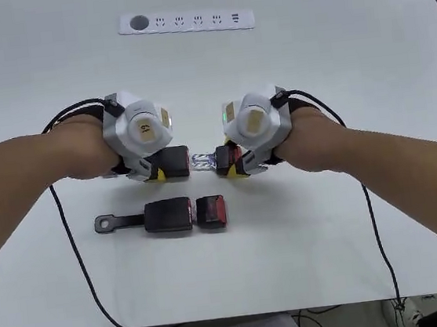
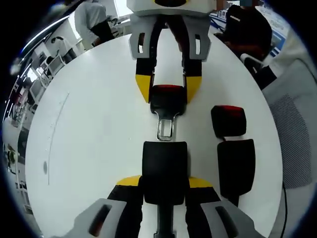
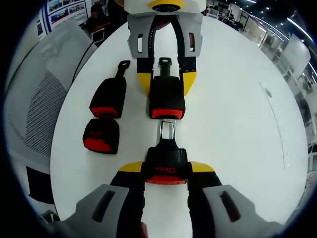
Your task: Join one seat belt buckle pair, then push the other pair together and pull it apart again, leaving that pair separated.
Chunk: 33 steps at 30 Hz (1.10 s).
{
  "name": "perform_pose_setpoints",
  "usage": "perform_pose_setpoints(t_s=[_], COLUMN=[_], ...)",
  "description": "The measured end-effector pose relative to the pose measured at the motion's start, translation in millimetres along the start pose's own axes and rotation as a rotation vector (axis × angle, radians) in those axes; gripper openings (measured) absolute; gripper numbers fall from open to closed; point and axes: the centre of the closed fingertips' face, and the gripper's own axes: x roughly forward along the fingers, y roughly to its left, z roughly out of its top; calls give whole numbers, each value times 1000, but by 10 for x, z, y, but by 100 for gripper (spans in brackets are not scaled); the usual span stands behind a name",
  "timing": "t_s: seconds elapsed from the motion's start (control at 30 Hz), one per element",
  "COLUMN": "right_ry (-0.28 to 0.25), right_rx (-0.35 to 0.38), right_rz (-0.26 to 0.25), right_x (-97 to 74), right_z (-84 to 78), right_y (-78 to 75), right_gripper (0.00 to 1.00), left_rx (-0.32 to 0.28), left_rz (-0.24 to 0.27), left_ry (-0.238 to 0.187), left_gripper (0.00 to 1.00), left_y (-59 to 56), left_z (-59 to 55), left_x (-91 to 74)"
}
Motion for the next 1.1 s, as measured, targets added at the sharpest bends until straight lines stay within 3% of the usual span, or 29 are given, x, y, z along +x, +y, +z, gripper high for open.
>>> perform_pose_setpoints(t_s=[0.13,0.5,1.1], right_ry=[11,-21,-23], right_rx=[-17,-23,-21], right_rz=[-4,5,20], right_x=[22,72,113], right_z=[57,153,181], right_y=[-16,-2,-8], right_gripper=[31,30,29], left_rx=[-4,-3,19], left_rz=[-3,-11,-33], left_ry=[2,-8,-21], left_gripper=[33,33,32], left_y=[-11,-3,-24], left_z=[2,1,19], left_x=[1,32,39])
